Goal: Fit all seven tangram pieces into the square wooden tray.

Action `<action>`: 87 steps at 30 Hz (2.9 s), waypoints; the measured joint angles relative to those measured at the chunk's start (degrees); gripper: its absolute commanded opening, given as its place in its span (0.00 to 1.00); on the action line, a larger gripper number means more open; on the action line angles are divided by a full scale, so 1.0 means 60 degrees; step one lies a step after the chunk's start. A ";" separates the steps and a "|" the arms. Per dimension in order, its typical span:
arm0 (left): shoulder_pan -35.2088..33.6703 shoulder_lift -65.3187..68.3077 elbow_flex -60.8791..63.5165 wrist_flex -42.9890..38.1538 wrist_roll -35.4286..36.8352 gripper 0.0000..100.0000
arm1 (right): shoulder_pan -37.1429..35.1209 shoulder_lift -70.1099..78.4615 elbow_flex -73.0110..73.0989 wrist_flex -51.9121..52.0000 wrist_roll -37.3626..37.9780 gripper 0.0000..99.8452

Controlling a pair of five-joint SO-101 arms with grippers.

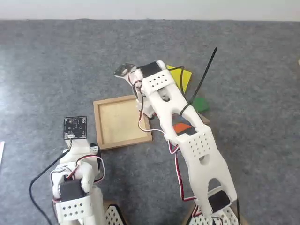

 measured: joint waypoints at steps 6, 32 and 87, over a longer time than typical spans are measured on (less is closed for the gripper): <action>0.0000 0.0000 0.0000 0.0000 0.0000 0.08 | 0.1319 0.0220 -0.0220 -0.0234 0.0645 0.30; 0.0000 0.0000 0.0000 0.0000 0.0000 0.08 | 0.0234 0.1333 -0.2300 0.0747 0.2857 0.30; 0.0000 0.0000 0.0000 0.0000 0.0000 0.08 | 0.0205 0.2095 -0.3223 -0.0308 -0.0645 0.50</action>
